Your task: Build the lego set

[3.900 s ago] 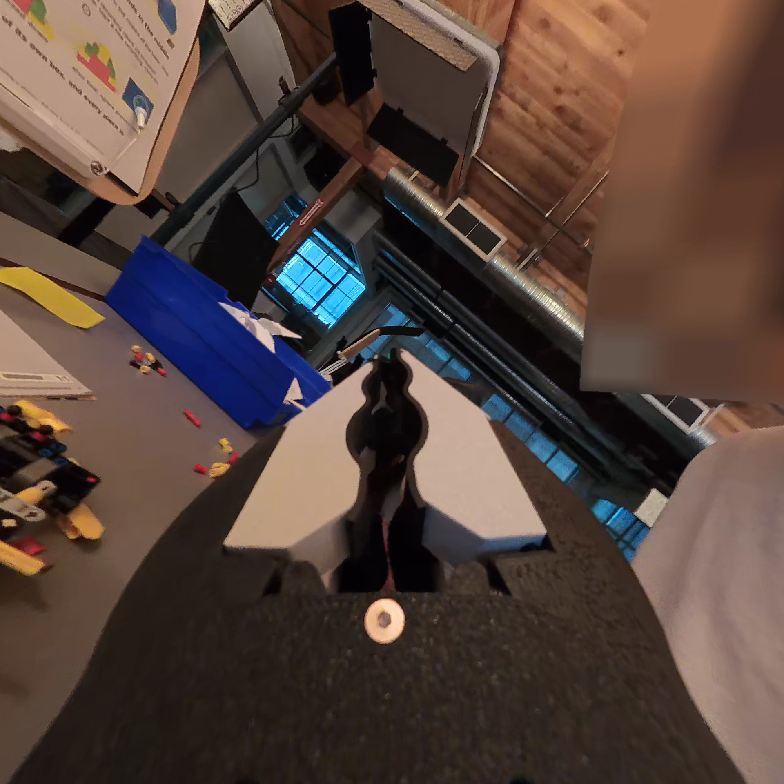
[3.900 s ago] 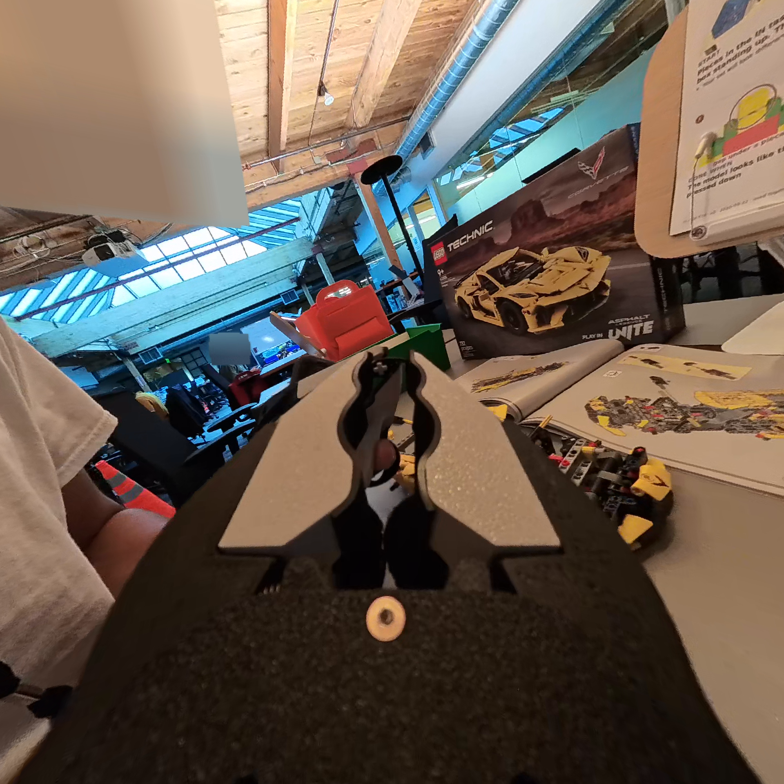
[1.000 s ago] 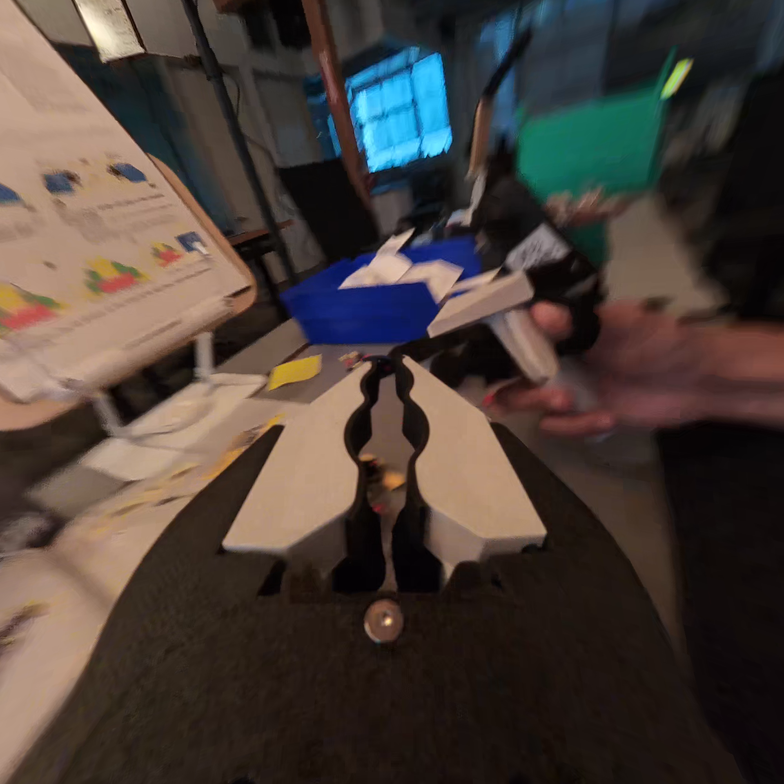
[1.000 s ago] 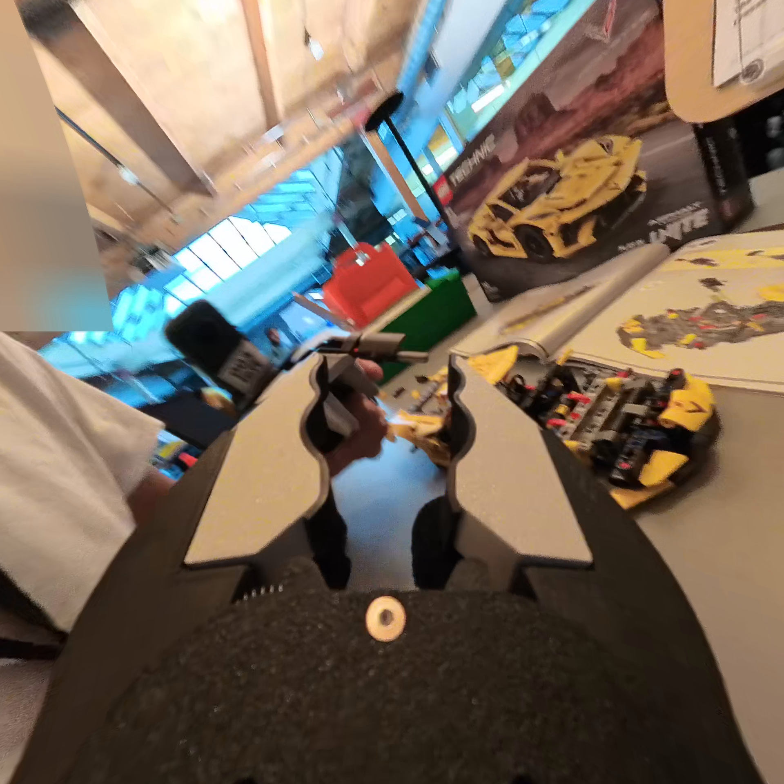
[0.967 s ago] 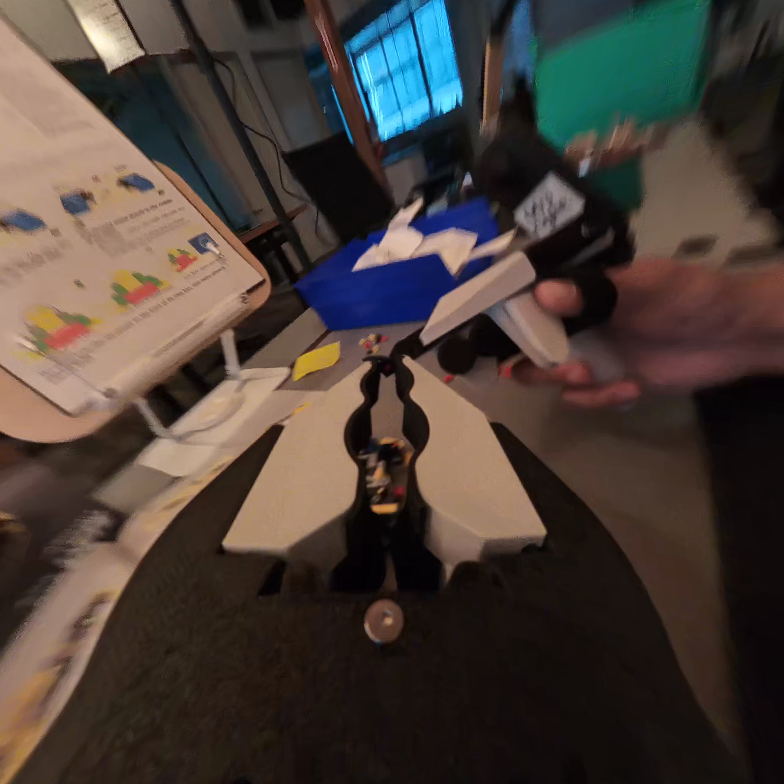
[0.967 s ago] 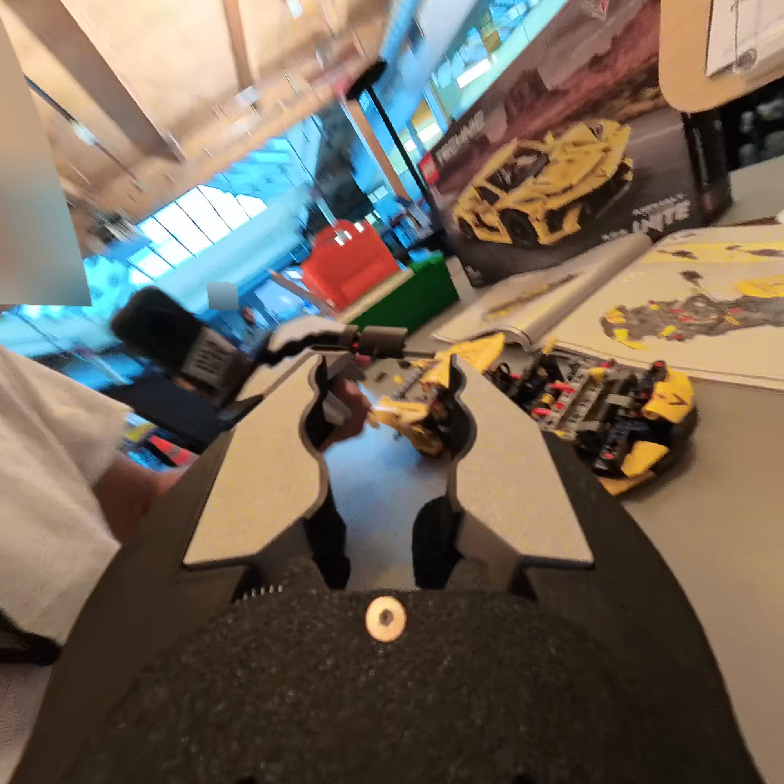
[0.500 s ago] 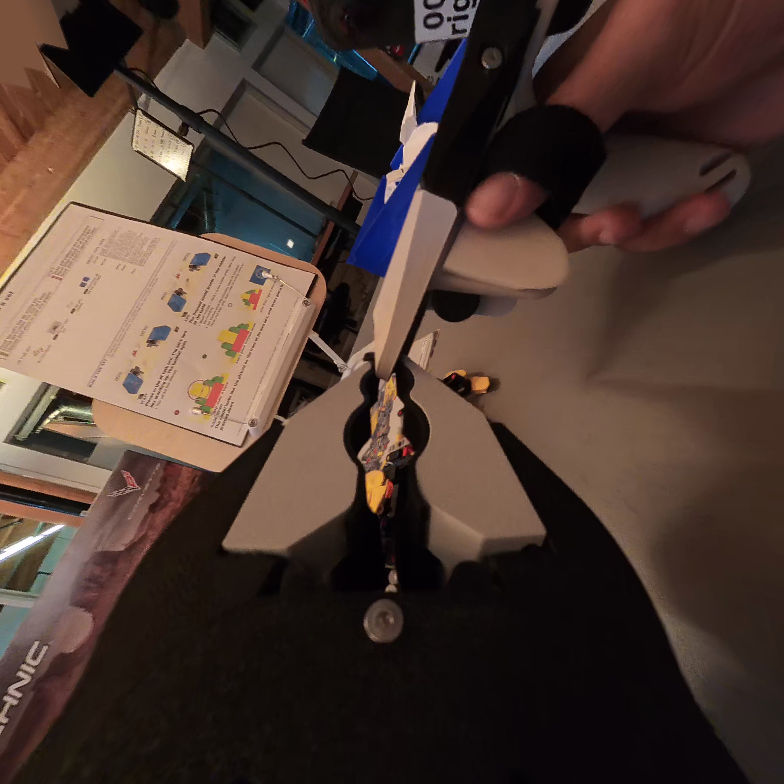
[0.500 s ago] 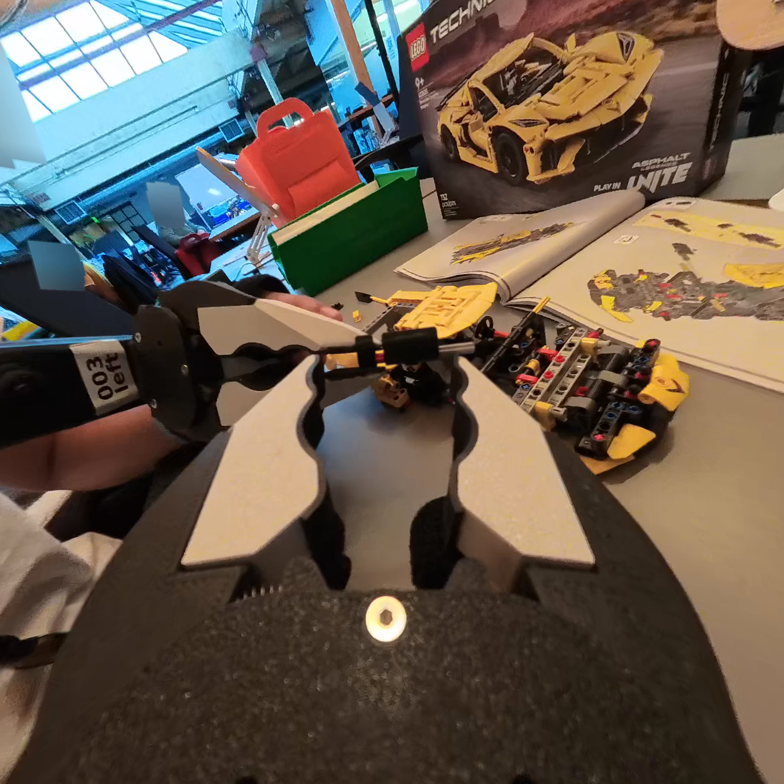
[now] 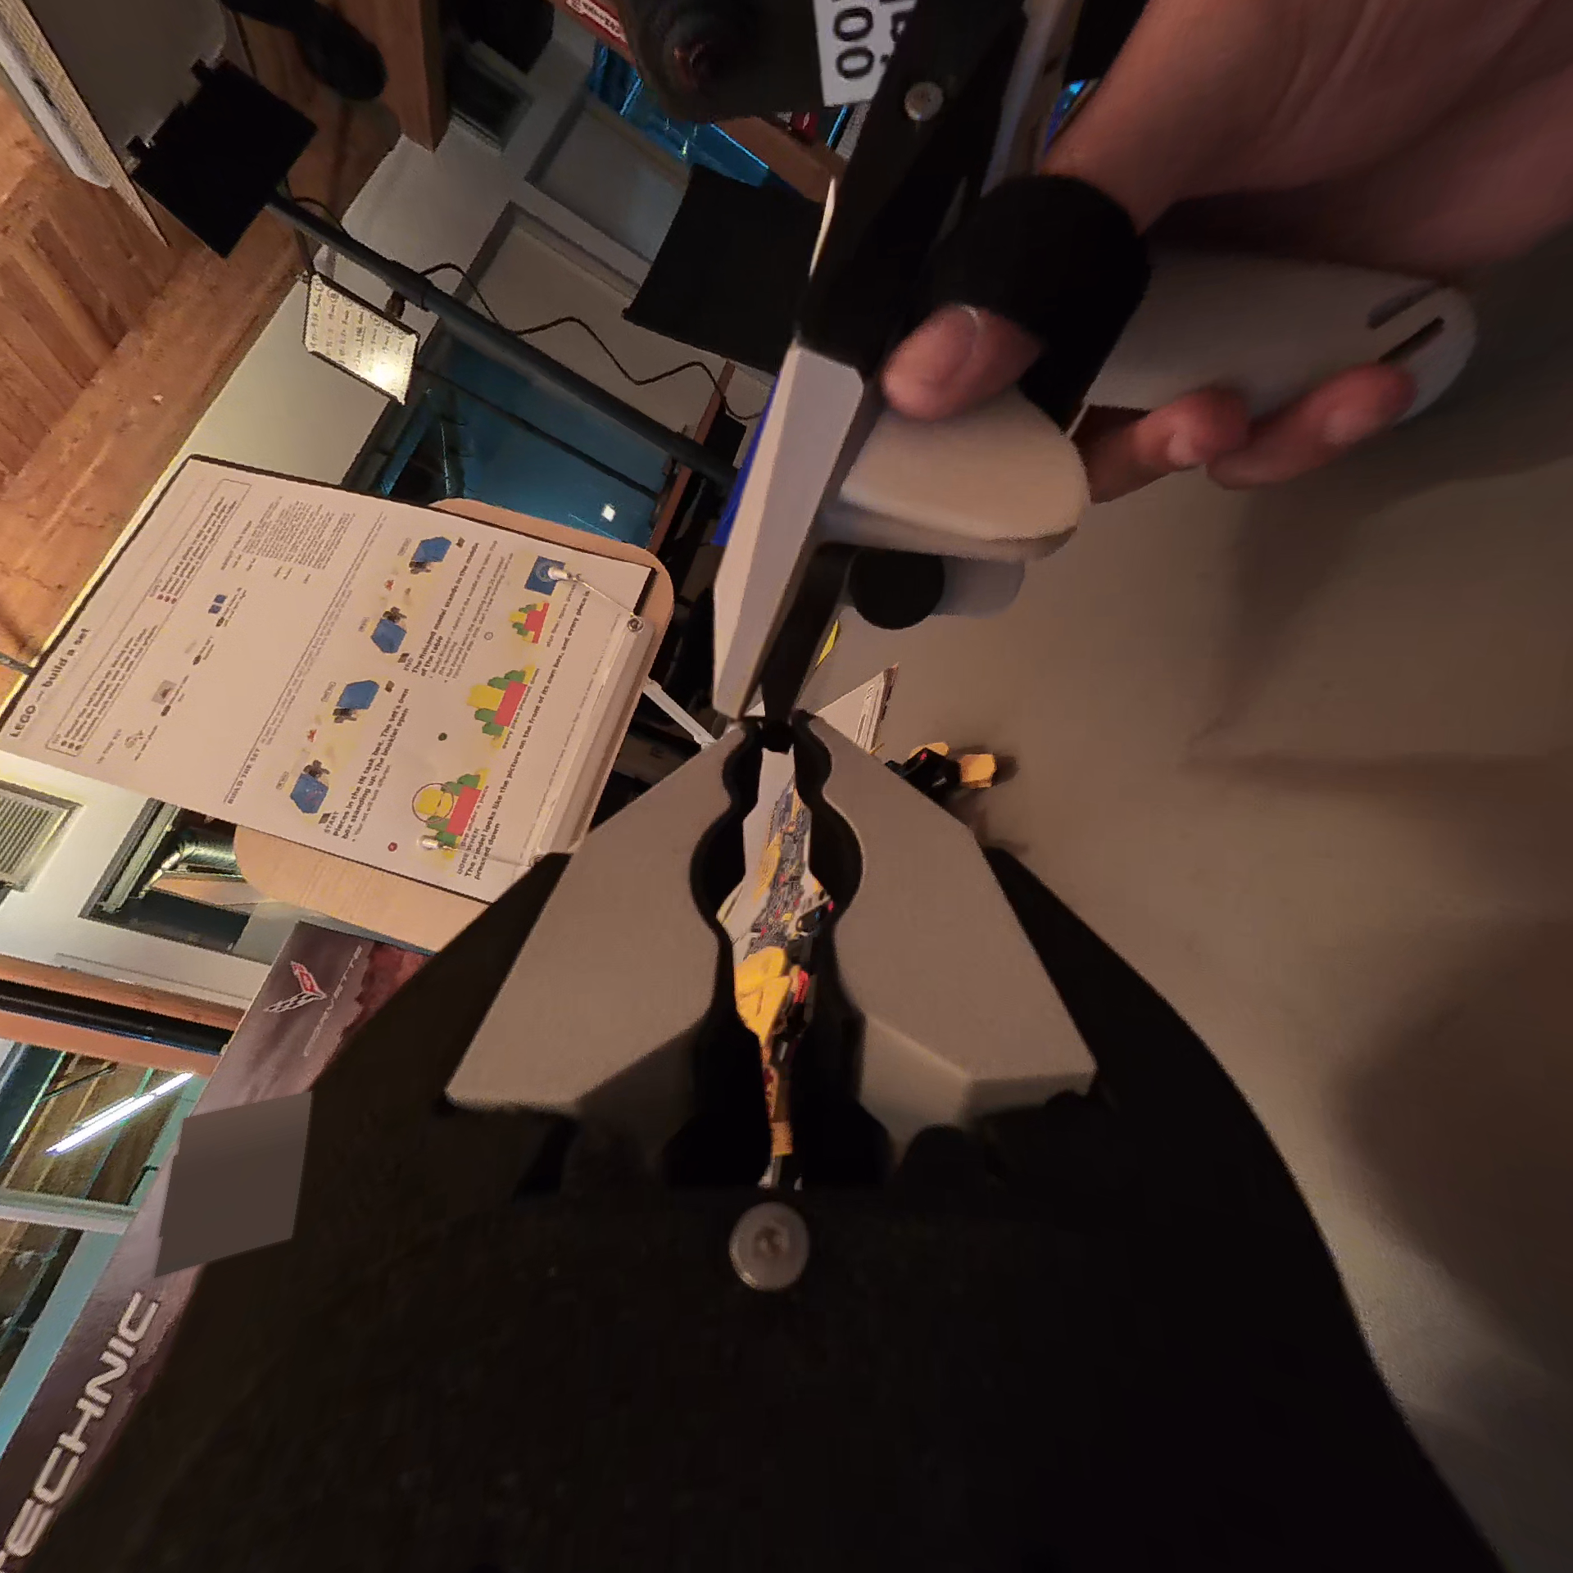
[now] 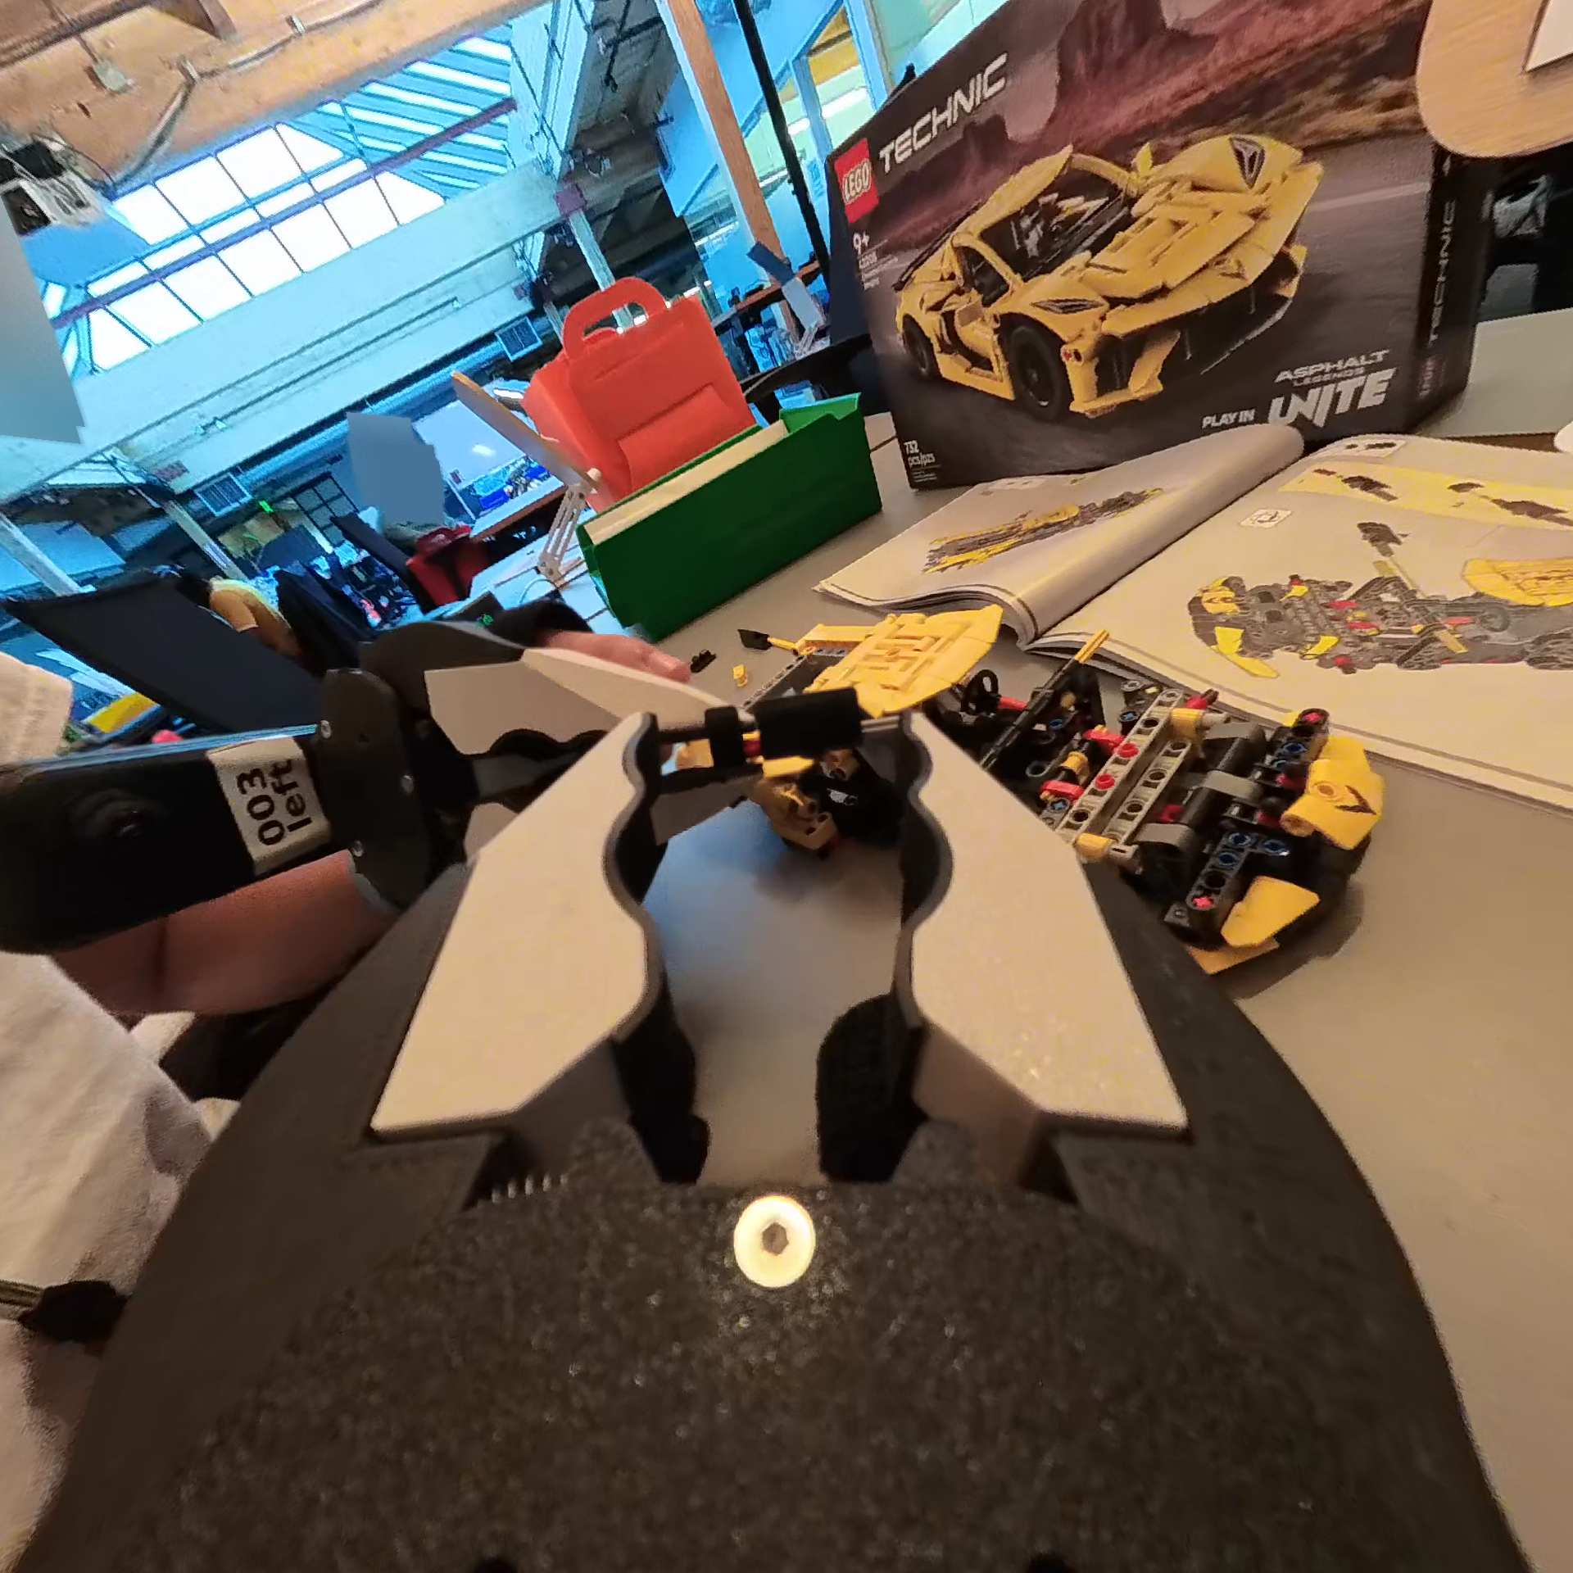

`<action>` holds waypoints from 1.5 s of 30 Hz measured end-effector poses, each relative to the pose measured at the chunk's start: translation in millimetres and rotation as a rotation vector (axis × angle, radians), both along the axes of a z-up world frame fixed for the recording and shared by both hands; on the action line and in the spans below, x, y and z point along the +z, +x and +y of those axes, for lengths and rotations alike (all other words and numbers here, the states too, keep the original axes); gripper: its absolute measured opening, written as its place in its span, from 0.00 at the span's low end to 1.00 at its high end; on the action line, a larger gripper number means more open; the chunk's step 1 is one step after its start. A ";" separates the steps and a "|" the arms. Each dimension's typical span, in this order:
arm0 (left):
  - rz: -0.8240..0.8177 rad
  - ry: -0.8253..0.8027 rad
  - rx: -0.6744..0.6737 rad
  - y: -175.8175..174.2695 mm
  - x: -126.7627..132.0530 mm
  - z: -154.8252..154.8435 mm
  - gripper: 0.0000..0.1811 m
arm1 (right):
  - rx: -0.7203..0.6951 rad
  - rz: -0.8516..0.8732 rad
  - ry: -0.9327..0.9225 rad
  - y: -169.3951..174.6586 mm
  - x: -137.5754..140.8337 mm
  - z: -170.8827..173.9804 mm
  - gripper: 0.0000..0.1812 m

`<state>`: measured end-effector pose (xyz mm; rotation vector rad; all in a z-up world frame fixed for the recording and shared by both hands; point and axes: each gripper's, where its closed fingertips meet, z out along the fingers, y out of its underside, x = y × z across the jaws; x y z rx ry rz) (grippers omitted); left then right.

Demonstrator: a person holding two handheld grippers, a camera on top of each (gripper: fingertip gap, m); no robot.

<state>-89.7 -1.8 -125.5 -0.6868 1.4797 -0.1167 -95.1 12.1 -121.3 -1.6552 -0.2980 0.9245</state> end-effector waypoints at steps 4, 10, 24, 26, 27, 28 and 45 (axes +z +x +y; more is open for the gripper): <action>-0.002 0.013 -0.007 -0.2 0.4 -1.6 0.04 | -0.006 -0.039 0.022 0.4 -0.9 -0.4 0.25; -0.028 0.012 -0.034 -1.8 6.1 -7.4 0.04 | 0.009 -0.070 0.106 -2.5 7.3 -5.5 0.24; -0.055 -0.005 -0.069 -3.2 10.4 -14.2 0.04 | 0.061 -0.009 0.100 -4.7 10.4 -11.3 0.19; -0.079 -0.029 -0.078 -3.4 14.3 -16.4 0.04 | 0.087 0.050 0.074 -5.2 13.6 -13.3 0.19; -0.083 -0.037 -0.079 -3.4 15.0 -16.9 0.04 | 0.091 0.064 0.058 -5.4 13.6 -13.6 0.19; -0.084 -0.040 -0.080 -3.4 14.9 -17.2 0.04 | 0.093 0.067 0.045 -5.2 13.0 -13.9 0.19; -0.133 -0.309 -0.106 -1.7 16.9 -10.7 0.15 | 0.332 0.564 -0.144 2.3 34.3 -27.4 0.19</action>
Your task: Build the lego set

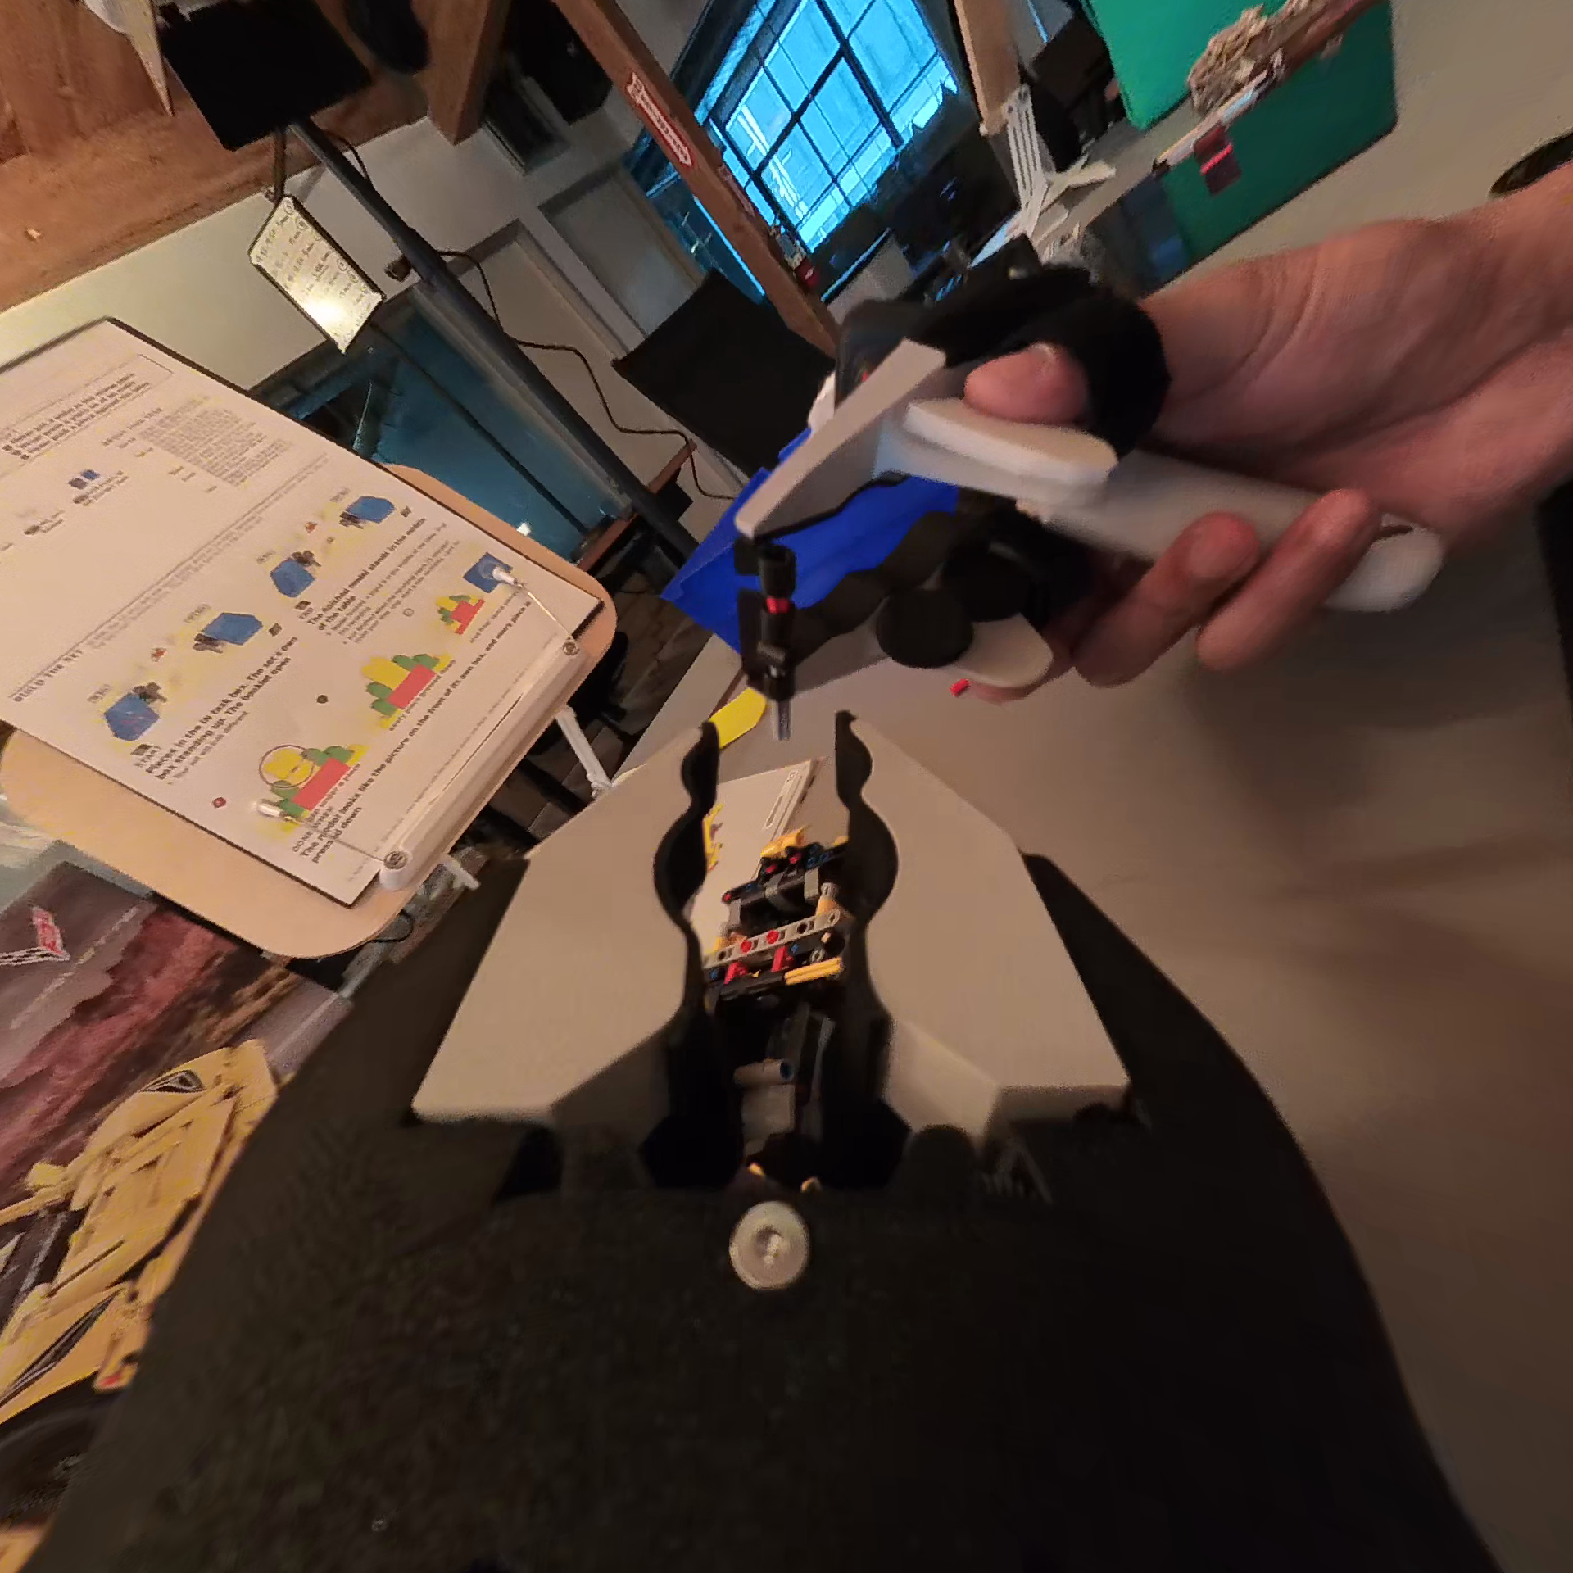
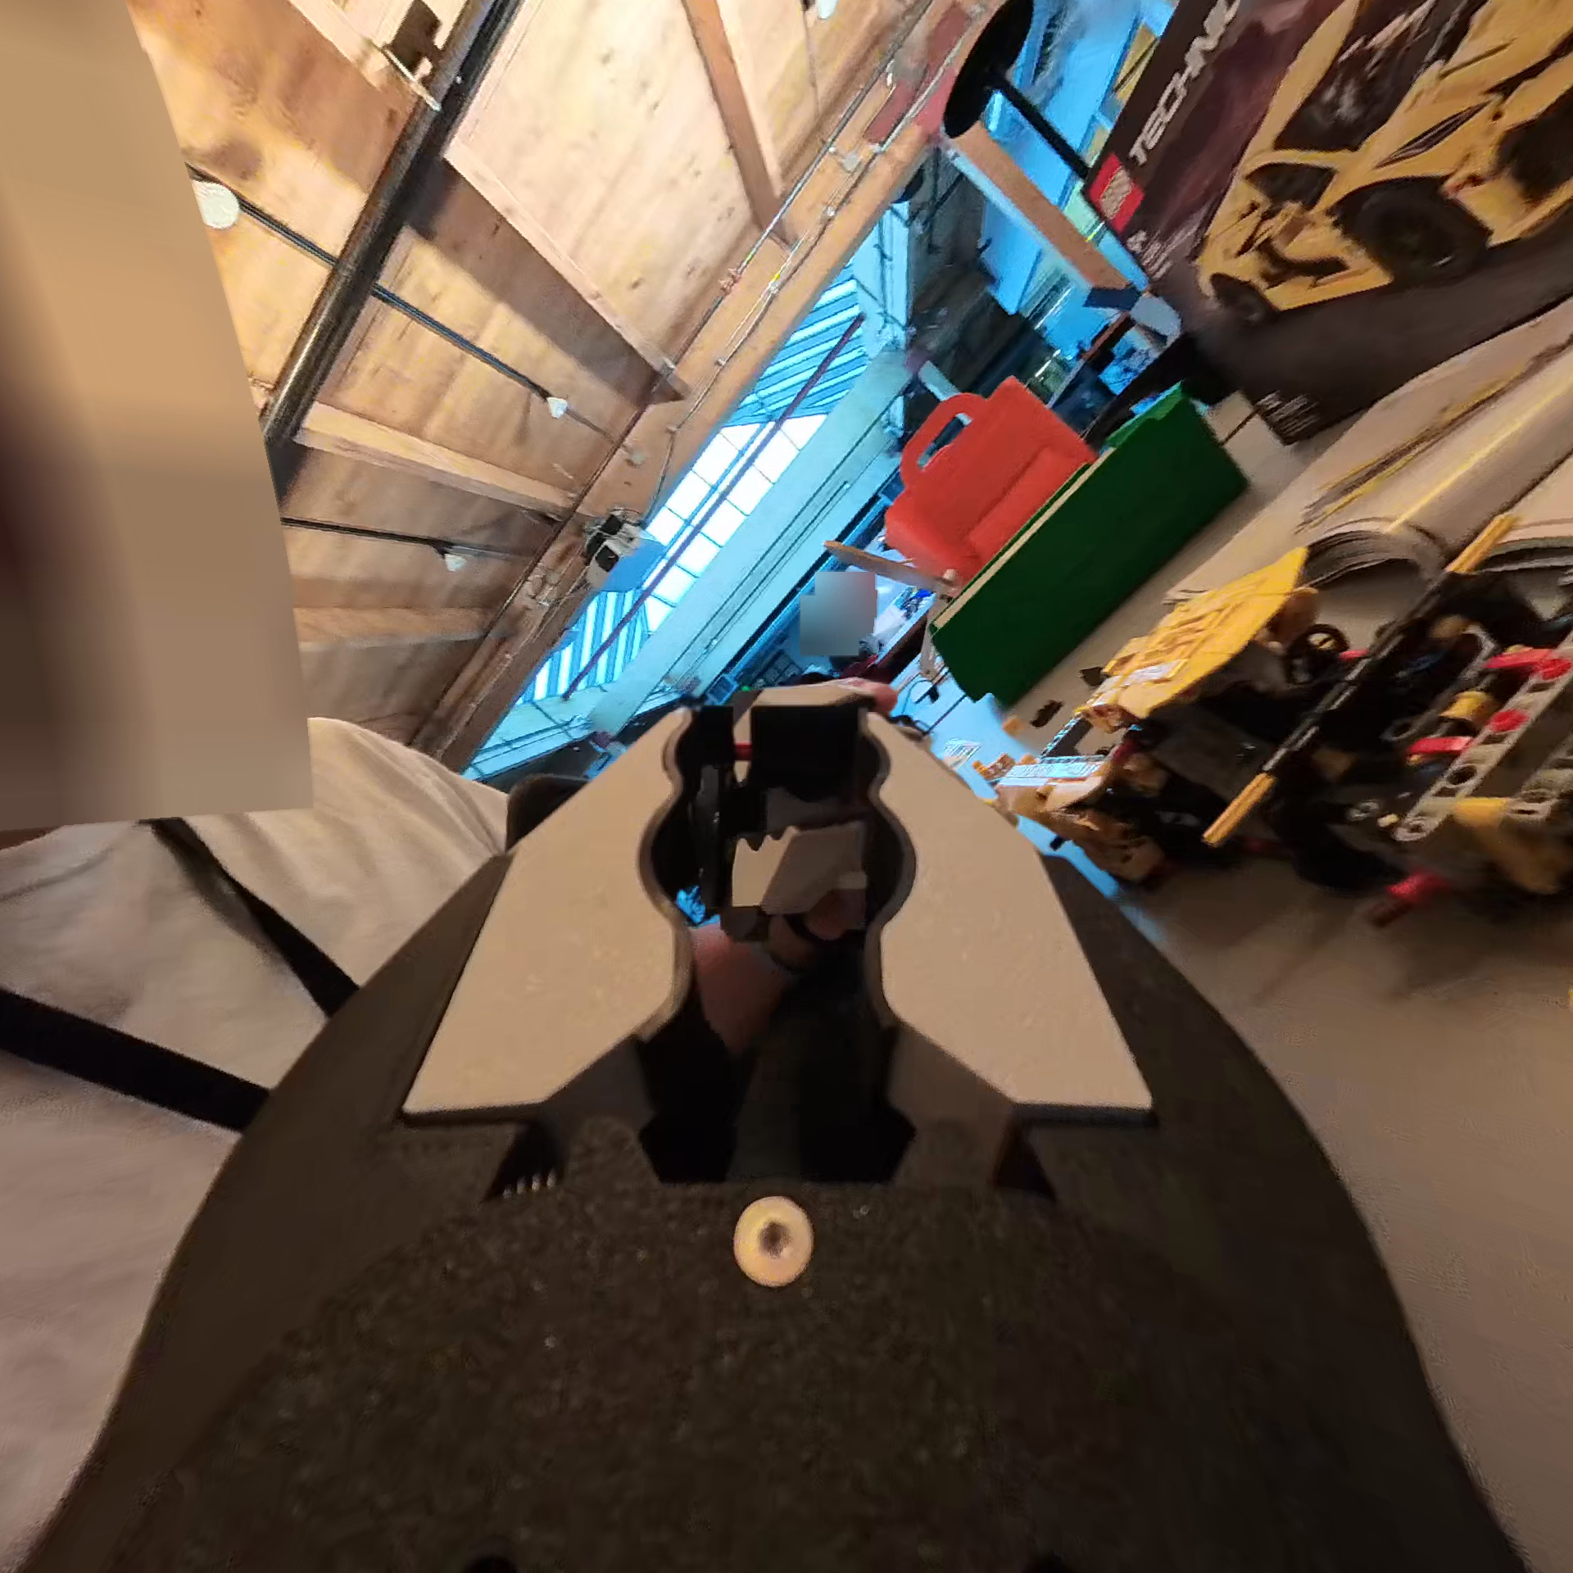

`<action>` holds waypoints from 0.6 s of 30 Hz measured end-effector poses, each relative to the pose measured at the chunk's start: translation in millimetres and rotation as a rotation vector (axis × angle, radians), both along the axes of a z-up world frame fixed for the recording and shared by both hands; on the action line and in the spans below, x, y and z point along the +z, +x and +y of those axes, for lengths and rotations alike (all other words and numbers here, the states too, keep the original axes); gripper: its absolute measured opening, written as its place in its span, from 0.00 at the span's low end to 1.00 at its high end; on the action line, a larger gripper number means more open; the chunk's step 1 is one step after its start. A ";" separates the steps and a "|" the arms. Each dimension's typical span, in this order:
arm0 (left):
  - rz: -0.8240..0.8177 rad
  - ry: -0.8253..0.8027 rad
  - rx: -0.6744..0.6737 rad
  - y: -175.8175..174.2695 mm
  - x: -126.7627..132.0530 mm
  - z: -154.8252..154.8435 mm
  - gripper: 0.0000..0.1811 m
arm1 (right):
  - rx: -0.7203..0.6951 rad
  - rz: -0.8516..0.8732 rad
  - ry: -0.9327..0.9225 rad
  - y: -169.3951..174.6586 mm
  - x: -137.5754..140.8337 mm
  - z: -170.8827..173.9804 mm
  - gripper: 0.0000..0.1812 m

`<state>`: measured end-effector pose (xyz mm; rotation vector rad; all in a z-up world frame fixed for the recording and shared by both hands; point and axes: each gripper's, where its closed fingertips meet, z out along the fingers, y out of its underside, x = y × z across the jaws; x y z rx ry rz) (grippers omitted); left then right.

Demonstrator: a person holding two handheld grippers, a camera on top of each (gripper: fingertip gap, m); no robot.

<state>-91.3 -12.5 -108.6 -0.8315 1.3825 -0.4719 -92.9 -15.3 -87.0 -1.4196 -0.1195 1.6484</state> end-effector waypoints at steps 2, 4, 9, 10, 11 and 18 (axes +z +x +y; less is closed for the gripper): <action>-0.024 -0.017 -0.022 -0.1 4.5 -4.6 0.15 | 0.051 0.015 -0.012 -6.2 -0.5 -3.7 0.19; -0.054 -0.020 -0.044 -1.0 10.9 -10.6 0.15 | 0.081 0.016 -0.029 -11.2 -3.0 -5.0 0.19; -0.073 0.018 -0.068 -2.0 15.4 -19.6 0.04 | 0.113 0.048 -0.058 -14.0 -3.6 -5.3 0.19; -0.070 0.015 -0.066 -1.8 15.2 -19.3 0.04 | 0.115 0.054 -0.064 -13.8 -3.9 -4.8 0.19; -0.072 -0.001 -0.071 -1.7 15.6 -19.3 0.04 | 0.120 0.063 -0.069 -13.6 -3.7 -4.9 0.19; -0.086 -0.007 -0.069 -2.4 19.0 -20.6 0.04 | 0.130 0.084 -0.060 -14.5 -0.9 -6.4 0.18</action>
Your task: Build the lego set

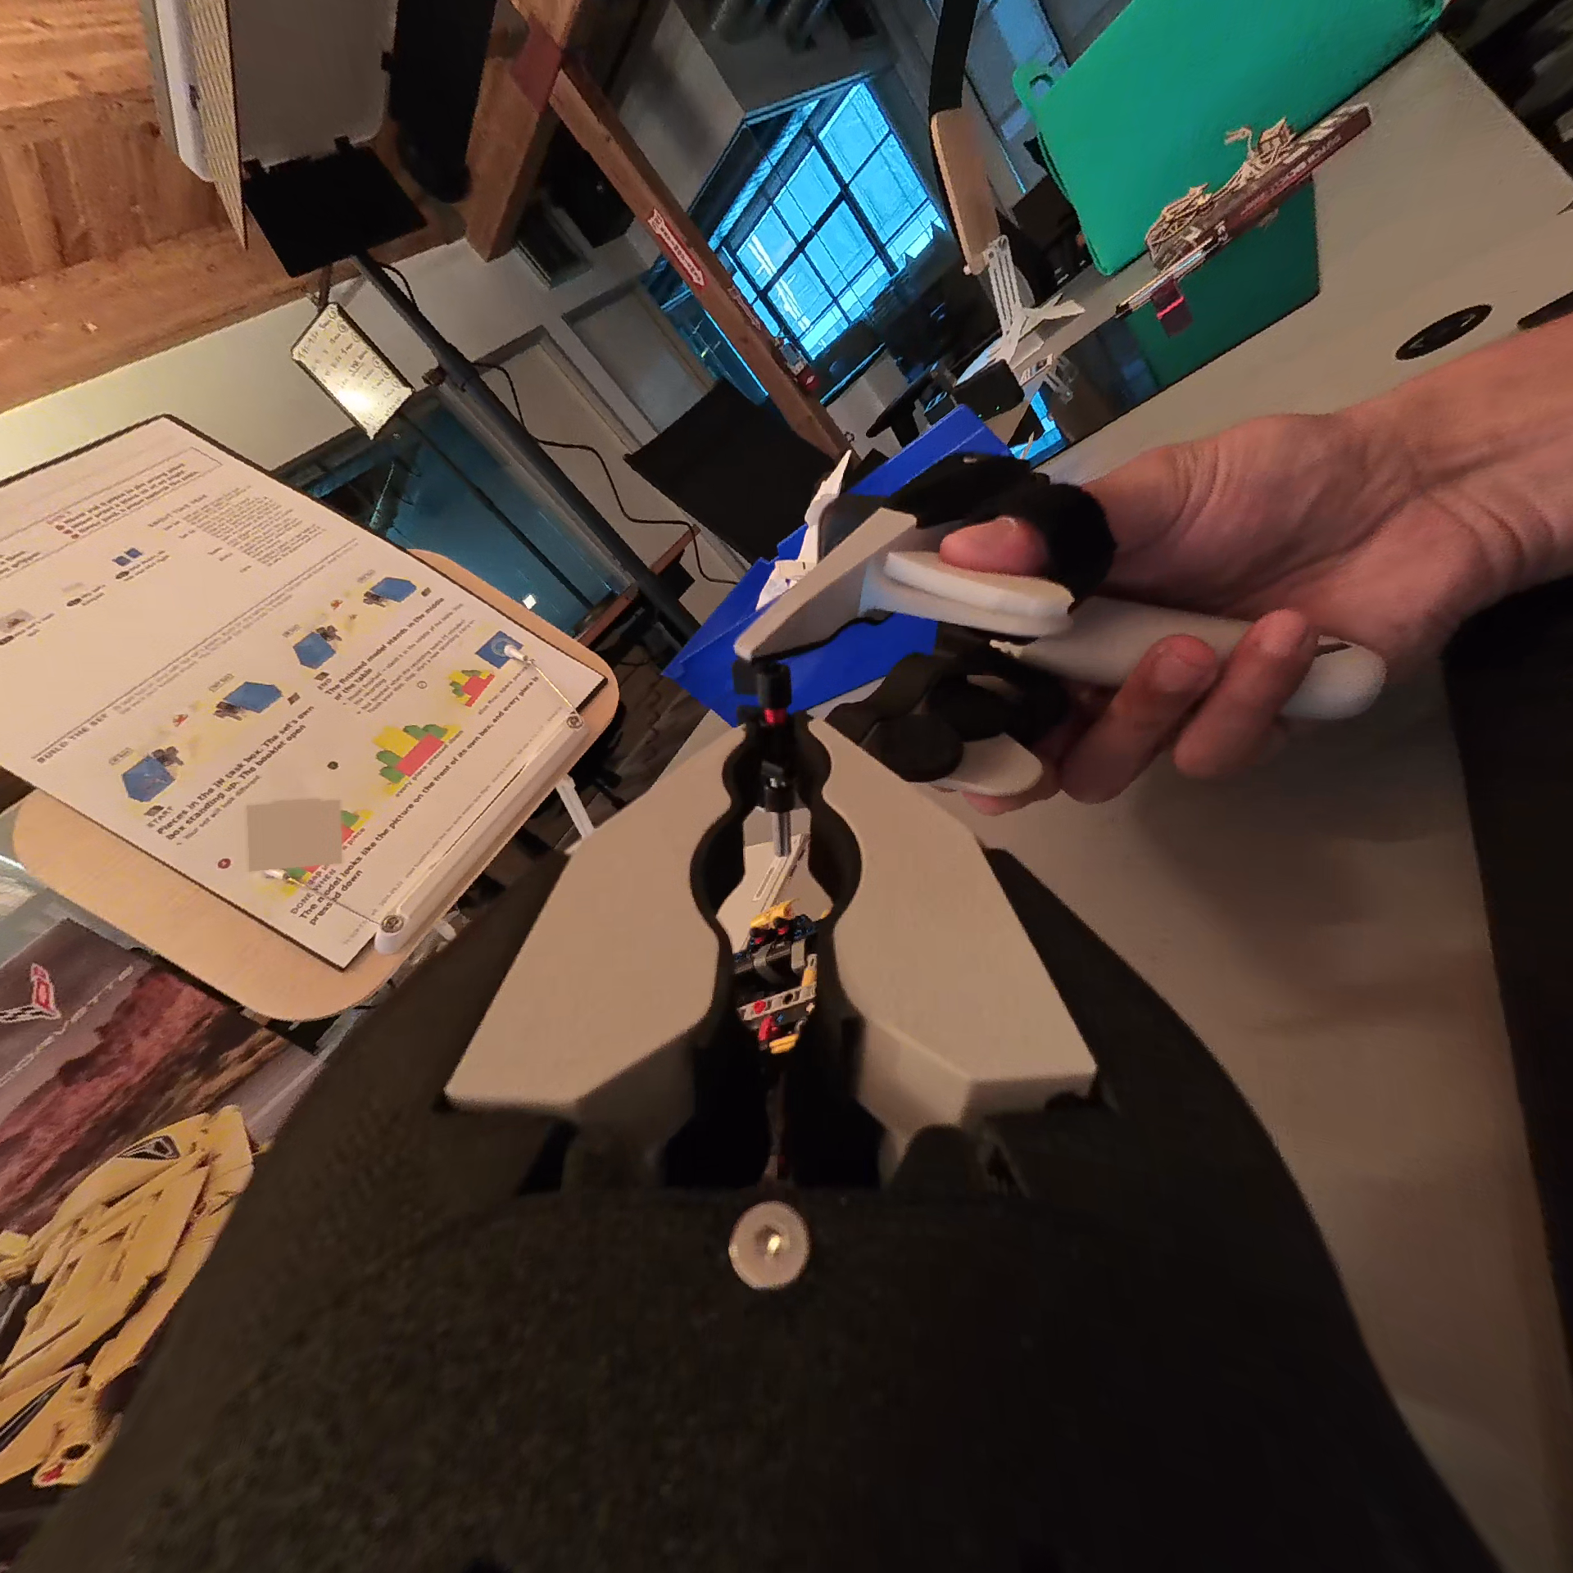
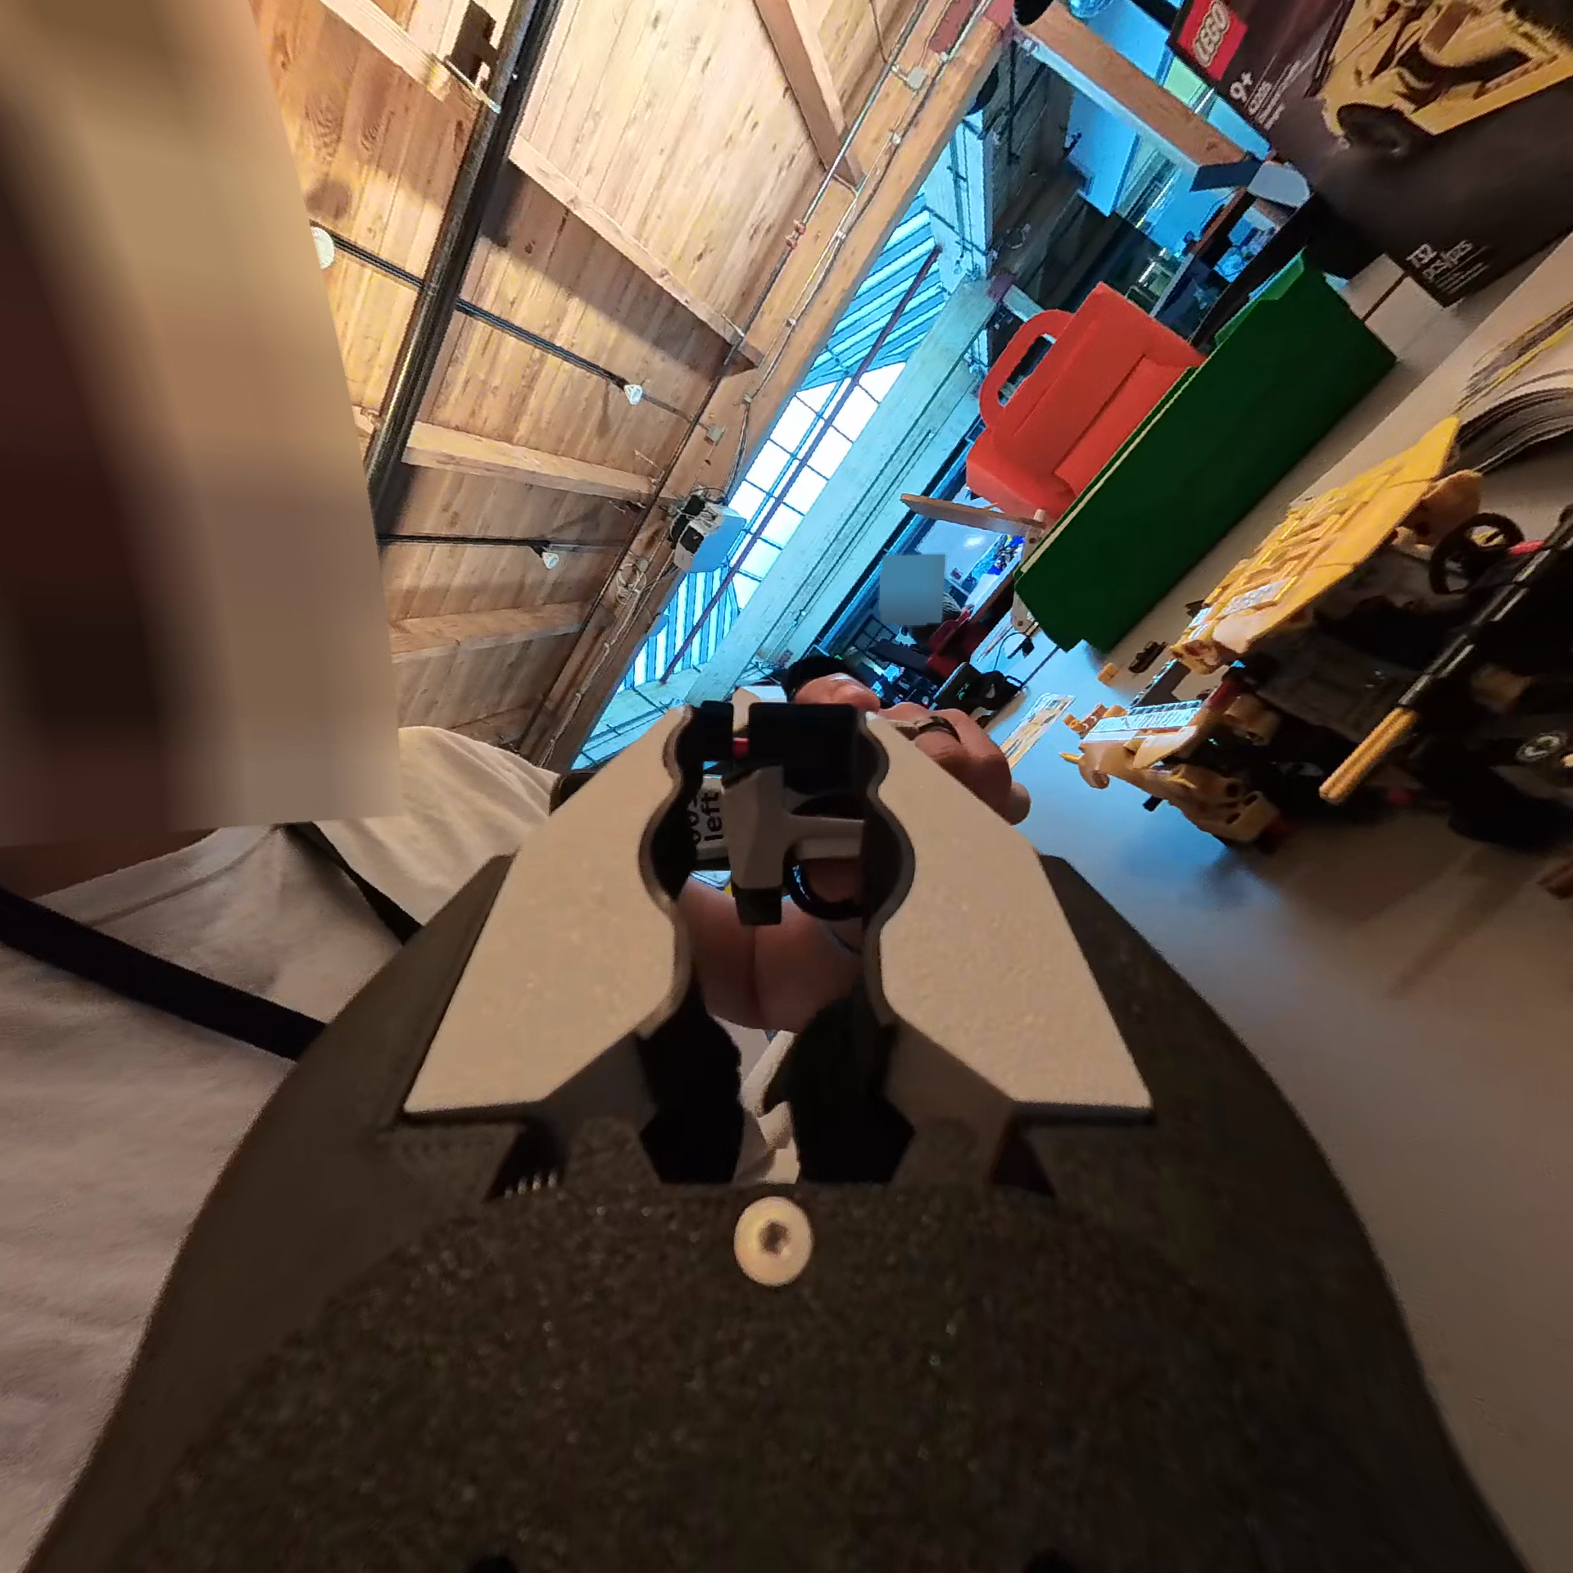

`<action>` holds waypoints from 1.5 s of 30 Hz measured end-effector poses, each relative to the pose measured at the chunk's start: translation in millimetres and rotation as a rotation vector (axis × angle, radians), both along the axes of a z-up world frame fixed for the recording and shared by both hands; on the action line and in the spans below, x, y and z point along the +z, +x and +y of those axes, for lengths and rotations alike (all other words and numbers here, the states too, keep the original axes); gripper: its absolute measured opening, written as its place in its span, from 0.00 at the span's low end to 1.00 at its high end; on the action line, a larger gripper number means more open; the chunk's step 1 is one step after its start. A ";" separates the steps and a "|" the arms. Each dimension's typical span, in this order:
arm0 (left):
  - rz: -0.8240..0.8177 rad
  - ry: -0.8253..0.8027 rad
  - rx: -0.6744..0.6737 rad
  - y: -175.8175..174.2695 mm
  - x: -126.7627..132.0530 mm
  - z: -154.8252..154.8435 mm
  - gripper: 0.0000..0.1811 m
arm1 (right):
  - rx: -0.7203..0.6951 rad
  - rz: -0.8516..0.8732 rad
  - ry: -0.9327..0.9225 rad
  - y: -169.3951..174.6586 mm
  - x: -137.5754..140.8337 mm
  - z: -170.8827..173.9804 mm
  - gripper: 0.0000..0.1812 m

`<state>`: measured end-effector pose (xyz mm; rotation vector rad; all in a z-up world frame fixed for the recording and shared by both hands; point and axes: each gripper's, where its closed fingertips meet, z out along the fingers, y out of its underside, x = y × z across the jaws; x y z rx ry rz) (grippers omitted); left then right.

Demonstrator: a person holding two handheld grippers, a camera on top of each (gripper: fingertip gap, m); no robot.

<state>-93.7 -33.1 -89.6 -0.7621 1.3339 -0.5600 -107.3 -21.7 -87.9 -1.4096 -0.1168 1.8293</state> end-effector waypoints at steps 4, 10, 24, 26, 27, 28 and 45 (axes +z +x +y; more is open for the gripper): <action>-0.004 0.000 -0.001 -0.3 0.8 -0.5 0.04 | -0.010 -0.018 0.019 -0.2 0.4 -0.6 0.18; 0.005 -0.001 0.016 0.3 -0.5 2.4 0.04 | -0.023 -0.015 0.005 0.4 -1.1 2.0 0.18; 0.008 -1.452 -0.505 -10.5 -3.6 32.1 0.04 | -0.412 -1.019 0.677 -8.3 -23.4 13.1 0.26; 0.050 -1.607 -0.598 -14.2 -7.7 28.5 0.03 | -0.369 -1.168 0.722 -1.9 -24.0 11.9 0.23; 0.057 -1.668 -0.627 -14.7 -8.8 28.2 0.03 | -0.318 -1.207 0.739 -1.6 -22.4 10.1 0.23; 0.075 -1.717 -0.656 -15.2 -10.1 26.3 0.03 | -0.261 -1.245 0.739 -1.5 -22.5 9.3 0.26; 0.156 -1.866 -0.724 -12.8 -19.2 13.1 0.03 | -0.029 -1.412 0.860 -20.7 -39.3 6.5 0.30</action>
